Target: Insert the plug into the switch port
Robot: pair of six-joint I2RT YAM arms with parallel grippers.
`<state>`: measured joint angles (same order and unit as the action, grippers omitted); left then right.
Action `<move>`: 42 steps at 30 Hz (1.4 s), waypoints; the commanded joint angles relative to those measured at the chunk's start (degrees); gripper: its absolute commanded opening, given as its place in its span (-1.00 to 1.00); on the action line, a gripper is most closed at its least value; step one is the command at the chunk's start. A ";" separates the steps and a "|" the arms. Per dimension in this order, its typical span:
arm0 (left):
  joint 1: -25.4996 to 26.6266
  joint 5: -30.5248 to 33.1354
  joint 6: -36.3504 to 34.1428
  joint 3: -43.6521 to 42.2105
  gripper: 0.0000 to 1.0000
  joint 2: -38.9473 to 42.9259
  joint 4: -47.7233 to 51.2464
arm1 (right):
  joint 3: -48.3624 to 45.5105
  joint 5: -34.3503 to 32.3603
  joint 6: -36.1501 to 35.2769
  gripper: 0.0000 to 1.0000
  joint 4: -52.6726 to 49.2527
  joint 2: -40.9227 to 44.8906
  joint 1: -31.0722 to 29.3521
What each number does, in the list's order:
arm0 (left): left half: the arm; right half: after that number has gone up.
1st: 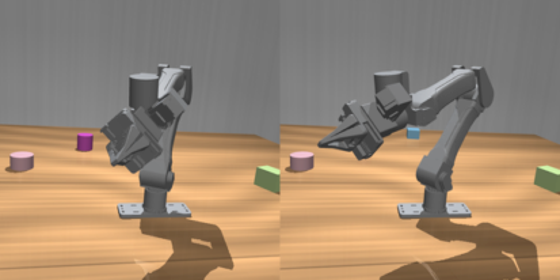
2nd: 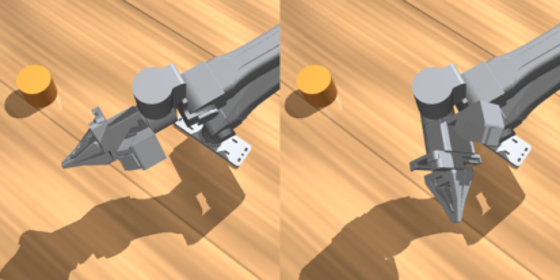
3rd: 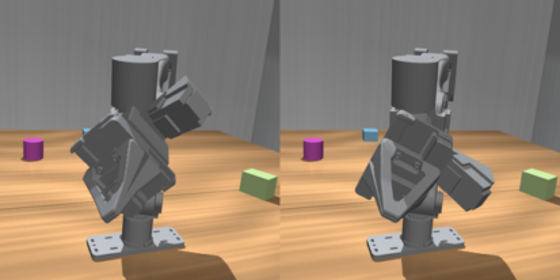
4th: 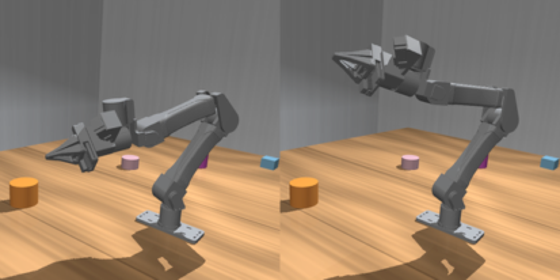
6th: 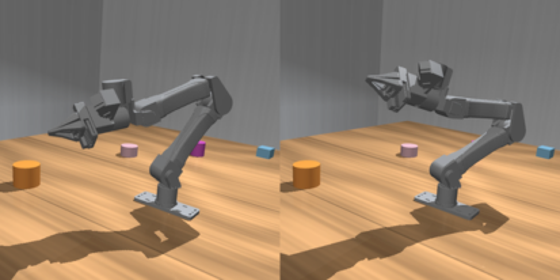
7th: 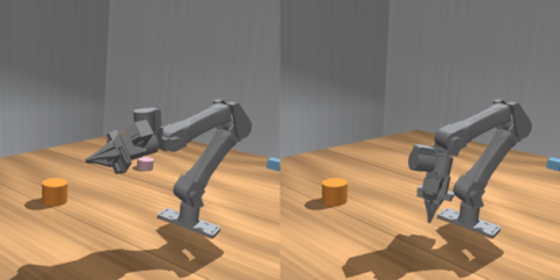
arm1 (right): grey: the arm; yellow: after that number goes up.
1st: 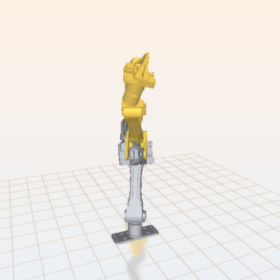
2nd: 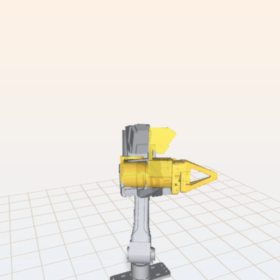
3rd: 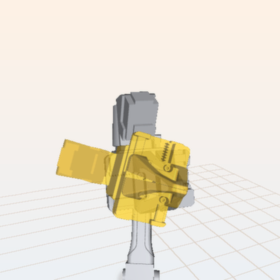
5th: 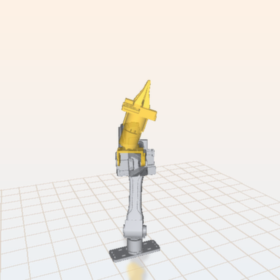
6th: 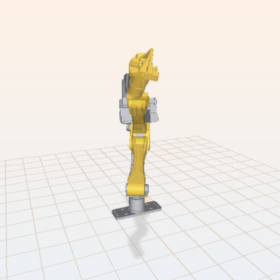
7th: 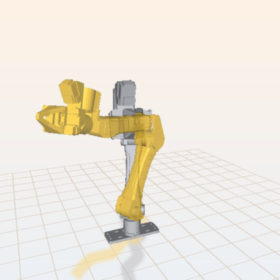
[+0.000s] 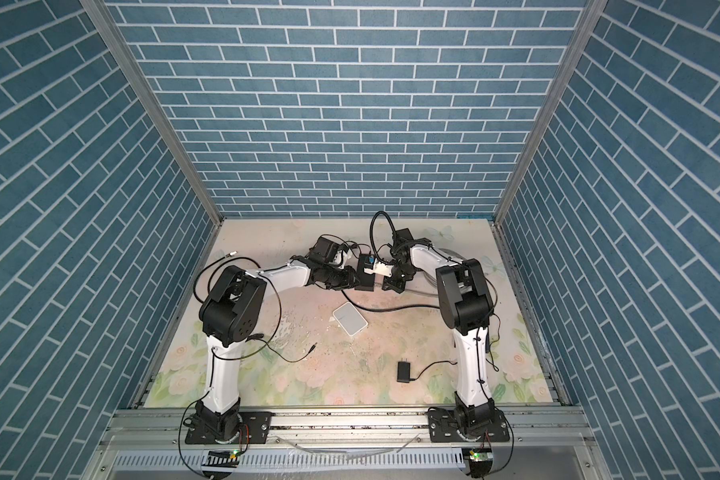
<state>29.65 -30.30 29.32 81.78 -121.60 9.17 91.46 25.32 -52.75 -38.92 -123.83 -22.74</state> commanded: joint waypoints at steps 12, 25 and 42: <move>-1.10 -4.28 -4.55 4.03 -0.23 -2.89 1.99 | 0.22 8.80 -6.04 -0.90 0.18 0.97 -2.66; -1.41 -7.62 -6.74 6.48 -0.22 -4.17 3.93 | 2.29 5.00 -4.35 -0.90 0.51 -0.84 -3.42; 0.06 -12.92 -7.10 7.72 -0.23 -4.97 4.45 | 4.21 4.62 0.99 -0.90 1.46 -1.42 -3.52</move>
<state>26.50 -35.22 22.33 89.12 -125.49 13.85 92.20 25.96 -53.34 -41.06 -124.64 -24.75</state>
